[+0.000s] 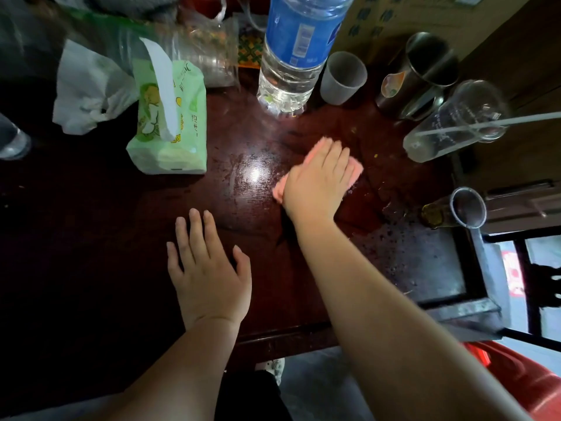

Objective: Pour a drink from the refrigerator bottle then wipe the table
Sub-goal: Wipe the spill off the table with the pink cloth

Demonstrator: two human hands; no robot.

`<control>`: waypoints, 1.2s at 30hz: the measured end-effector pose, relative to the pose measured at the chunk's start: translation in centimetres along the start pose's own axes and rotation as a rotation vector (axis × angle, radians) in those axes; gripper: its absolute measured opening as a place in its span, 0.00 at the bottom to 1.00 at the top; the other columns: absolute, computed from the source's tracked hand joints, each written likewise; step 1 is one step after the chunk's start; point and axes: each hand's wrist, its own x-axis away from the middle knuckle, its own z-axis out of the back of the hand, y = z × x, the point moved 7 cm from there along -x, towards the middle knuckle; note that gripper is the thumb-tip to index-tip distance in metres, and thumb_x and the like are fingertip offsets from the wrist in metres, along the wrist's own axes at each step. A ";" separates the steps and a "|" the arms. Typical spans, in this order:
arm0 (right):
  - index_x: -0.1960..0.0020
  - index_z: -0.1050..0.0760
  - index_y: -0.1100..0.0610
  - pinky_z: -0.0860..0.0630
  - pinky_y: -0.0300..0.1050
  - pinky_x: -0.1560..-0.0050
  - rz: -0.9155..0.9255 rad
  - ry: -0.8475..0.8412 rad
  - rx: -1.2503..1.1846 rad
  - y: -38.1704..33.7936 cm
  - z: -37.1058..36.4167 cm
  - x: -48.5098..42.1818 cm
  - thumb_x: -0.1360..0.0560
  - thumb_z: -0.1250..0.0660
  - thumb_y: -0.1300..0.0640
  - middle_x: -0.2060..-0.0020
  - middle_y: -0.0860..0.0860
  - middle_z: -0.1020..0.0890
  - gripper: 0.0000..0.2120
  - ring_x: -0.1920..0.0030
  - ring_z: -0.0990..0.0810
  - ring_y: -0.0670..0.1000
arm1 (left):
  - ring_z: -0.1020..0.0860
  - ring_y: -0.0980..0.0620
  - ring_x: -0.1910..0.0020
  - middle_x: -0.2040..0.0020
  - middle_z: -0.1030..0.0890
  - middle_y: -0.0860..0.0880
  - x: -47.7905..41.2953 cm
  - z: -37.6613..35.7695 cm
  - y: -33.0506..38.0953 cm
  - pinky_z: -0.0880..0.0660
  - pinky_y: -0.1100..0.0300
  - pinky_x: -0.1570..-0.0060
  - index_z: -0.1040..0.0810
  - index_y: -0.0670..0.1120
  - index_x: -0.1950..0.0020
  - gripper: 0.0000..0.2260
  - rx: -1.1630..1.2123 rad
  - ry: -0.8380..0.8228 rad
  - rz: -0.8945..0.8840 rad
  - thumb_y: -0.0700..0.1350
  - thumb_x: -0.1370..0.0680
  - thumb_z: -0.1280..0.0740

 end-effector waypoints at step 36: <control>0.60 0.25 0.61 0.27 0.50 0.61 0.759 -0.060 -0.334 13.5 5.5 11.1 0.24 0.39 0.59 0.63 0.54 0.24 0.09 0.62 0.26 0.57 | 0.45 0.45 0.25 0.25 0.39 0.43 0.0 -0.2 0.0 0.48 0.44 0.29 0.39 0.41 0.26 0.29 0.063 0.151 -0.027 0.51 0.25 0.47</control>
